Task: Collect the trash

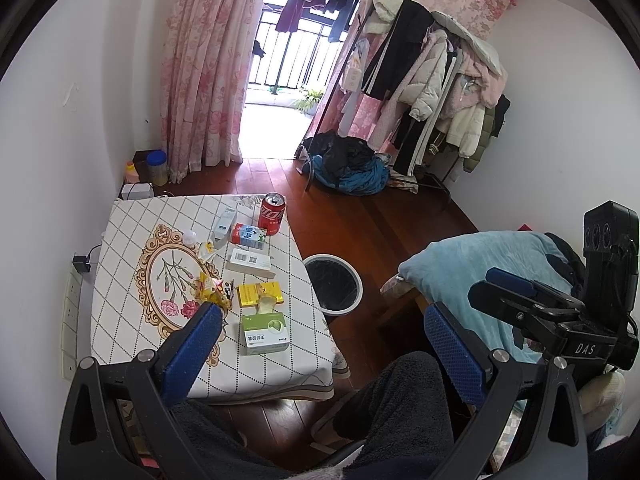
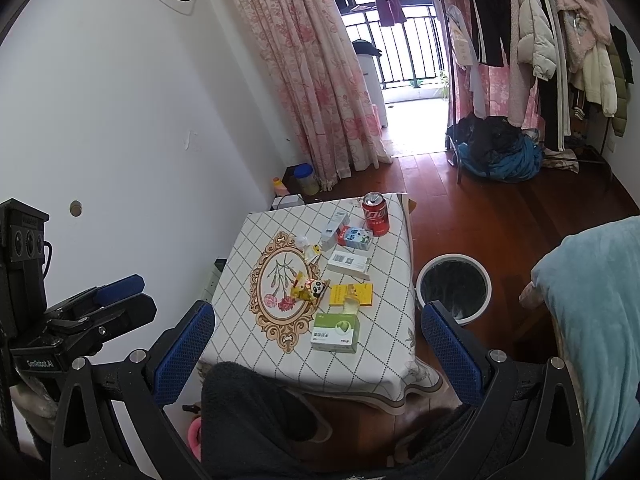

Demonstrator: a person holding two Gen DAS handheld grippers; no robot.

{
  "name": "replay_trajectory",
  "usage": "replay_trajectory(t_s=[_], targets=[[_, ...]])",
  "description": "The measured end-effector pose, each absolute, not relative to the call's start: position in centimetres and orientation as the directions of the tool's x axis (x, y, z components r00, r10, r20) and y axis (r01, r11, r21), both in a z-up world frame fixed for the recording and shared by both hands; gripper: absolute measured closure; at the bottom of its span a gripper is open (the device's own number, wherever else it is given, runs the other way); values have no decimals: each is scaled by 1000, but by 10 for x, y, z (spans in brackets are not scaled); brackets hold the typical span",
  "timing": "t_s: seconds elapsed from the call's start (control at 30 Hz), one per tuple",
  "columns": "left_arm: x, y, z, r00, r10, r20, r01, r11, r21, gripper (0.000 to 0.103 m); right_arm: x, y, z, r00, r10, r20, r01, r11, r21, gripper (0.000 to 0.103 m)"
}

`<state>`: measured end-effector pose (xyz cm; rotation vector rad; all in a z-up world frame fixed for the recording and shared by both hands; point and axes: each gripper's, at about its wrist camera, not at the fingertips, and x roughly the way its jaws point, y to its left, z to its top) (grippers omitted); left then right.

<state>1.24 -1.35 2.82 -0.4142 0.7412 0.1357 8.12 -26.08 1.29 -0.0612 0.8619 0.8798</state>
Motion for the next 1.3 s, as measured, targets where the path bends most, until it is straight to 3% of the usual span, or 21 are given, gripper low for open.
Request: replay_trajectory(t_s=[0.1,0.2,0.37,0.6,0.73,0.87,0.93,1.03,1.23,1.3], targets=[[13,-12,27,729,-13,-685,-276,910,-311,0,81,-260,12,334,650,-683,-695,659,287,0],[22,-3,12,685,90,-723,-368,899,-236,0,87,-257,8,350,637,-686,-671,682,291,0],[57,21,-57,521,233,-821,-526,845,-94,0,120,-248,-41,347,573,-743,-579,754,311,0],[117,33,-188,267,122,-956,-576,816,-57,1,184,-239,-167,265,425,-866,-430,856,288,0],[149,20,-250,180,16,-984,-566,819,-91,1,213,-242,-237,215,331,-919,-356,902,242,0],[177,10,-294,91,-3,-996,-563,824,-54,1,235,-249,-287,165,264,-950,-303,930,206,0],[182,9,-306,54,6,-999,-560,828,-26,1,244,-251,-306,142,241,-960,-284,939,193,0],[184,12,-316,43,25,-999,-571,821,-4,16,251,-254,-320,118,226,-967,-273,944,187,0],[145,36,-285,129,102,-986,-626,780,-1,16,255,-235,-322,77,253,-965,-302,928,219,0],[119,58,-272,130,185,-974,-669,741,51,16,253,-216,-318,46,287,-957,-344,904,255,0]])
